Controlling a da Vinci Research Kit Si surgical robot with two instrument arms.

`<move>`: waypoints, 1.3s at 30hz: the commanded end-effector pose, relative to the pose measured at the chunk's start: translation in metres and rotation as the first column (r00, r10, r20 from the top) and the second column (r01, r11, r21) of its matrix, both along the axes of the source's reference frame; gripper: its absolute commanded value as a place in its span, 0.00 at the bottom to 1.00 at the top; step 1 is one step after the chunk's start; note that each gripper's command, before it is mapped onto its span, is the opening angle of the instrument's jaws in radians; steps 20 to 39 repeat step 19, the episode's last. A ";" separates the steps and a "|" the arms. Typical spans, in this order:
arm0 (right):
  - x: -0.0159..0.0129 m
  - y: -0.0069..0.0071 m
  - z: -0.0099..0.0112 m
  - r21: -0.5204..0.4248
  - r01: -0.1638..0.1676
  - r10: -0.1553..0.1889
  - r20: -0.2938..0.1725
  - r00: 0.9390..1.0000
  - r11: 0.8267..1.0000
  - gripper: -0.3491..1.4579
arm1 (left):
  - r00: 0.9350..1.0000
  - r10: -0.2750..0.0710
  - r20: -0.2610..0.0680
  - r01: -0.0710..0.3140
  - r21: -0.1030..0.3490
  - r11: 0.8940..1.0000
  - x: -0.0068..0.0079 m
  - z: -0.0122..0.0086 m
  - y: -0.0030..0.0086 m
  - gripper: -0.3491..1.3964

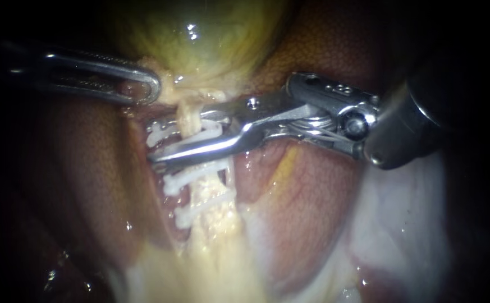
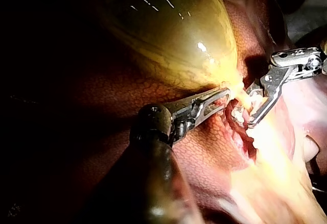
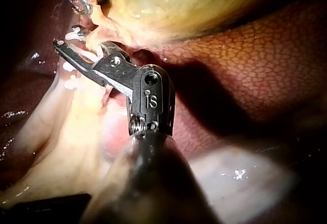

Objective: Clipping third clip left tube

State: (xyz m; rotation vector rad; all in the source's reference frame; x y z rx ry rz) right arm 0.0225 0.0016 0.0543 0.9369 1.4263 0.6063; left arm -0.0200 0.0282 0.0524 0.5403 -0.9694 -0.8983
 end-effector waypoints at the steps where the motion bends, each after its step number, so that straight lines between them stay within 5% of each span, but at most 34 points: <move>1: 0.0000 0.0000 0.0000 -0.001 0.000 0.000 0.000 1.000 1.000 0.17 | 1.000 0.000 0.000 0.000 0.000 1.000 0.0000 0.0000 0.0000 0.00; 6: -0.0002 -0.0001 0.0000 0.034 0.004 -0.004 0.005 1.000 0.999 0.00 | 1.000 0.000 0.000 0.000 0.000 1.000 0.0001 0.0000 0.0000 0.00; 13: -0.0002 -0.0008 0.0000 0.050 0.031 -0.034 0.056 0.998 0.998 0.00 | 1.000 0.000 0.000 0.000 0.000 1.000 0.0001 0.0000 0.0000 0.00; 39: -0.0001 -0.0009 0.0001 0.049 0.031 -0.034 0.057 0.998 0.998 0.00 | 1.000 0.000 0.000 0.000 0.000 1.000 0.0001 -0.0001 0.0000 0.00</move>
